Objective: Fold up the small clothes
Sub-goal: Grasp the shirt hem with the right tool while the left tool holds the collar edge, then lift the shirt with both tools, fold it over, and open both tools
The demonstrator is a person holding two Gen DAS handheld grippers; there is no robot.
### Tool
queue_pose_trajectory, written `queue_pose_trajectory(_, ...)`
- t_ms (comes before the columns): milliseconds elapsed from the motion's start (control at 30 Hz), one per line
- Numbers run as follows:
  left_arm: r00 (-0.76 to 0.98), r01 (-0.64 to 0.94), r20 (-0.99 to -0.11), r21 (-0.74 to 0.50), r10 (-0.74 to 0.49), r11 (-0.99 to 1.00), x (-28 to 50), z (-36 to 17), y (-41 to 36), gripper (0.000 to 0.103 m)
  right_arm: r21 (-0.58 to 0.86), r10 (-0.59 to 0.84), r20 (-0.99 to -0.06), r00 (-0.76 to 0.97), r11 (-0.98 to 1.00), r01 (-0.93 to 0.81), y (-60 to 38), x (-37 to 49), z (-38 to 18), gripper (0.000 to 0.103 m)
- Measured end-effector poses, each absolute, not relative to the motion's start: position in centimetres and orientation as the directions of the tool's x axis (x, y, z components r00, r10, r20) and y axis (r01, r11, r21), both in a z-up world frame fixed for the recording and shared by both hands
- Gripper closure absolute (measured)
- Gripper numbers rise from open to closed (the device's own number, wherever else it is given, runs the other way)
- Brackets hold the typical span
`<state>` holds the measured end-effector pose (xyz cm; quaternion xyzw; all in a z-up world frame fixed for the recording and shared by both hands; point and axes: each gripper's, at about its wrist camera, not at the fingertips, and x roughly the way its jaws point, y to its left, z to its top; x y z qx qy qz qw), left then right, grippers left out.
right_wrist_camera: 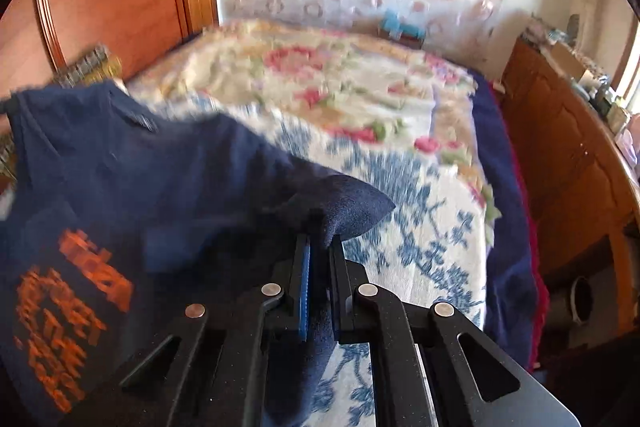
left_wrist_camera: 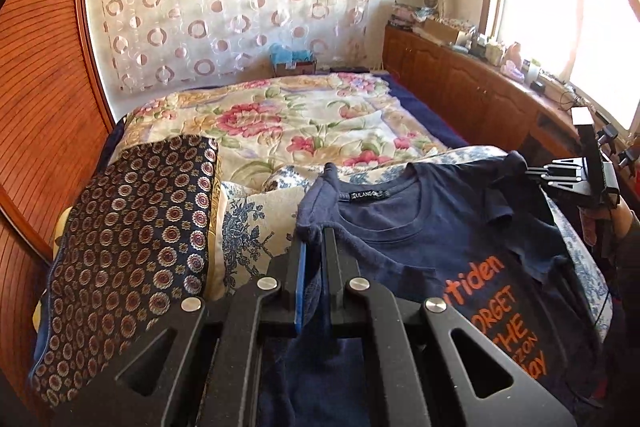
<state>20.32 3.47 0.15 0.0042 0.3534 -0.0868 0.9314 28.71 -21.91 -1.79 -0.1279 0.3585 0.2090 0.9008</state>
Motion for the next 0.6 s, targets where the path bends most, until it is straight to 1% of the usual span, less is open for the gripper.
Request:
queue_pose_trajectory(200,0.771,0.170,-0.616,-0.048,-0.163,0.984,16.7,1.6,3.5,0.096,-0.084,0.319,-0.637,0.702,0.877,-0.473,-22.1,24.1,1.1,0.095)
queue_pose_trajectory(433,0.804,0.169,-0.568,-0.069,-0.178,0.983,11.9,2.5,4.3,0.096,-0.083,0.358,-0.577,0.734,0.869,-0.489,-23.0,18.0,1.6,0.095)
queue_pose_trajectory(600,0.828,0.156,-0.534,-0.074,-0.172,0.985,7.9,3.2,5.4,0.096,-0.082,0.385,-0.555,0.737,0.857,-0.509,-24.2,14.7,1.3,0.095)
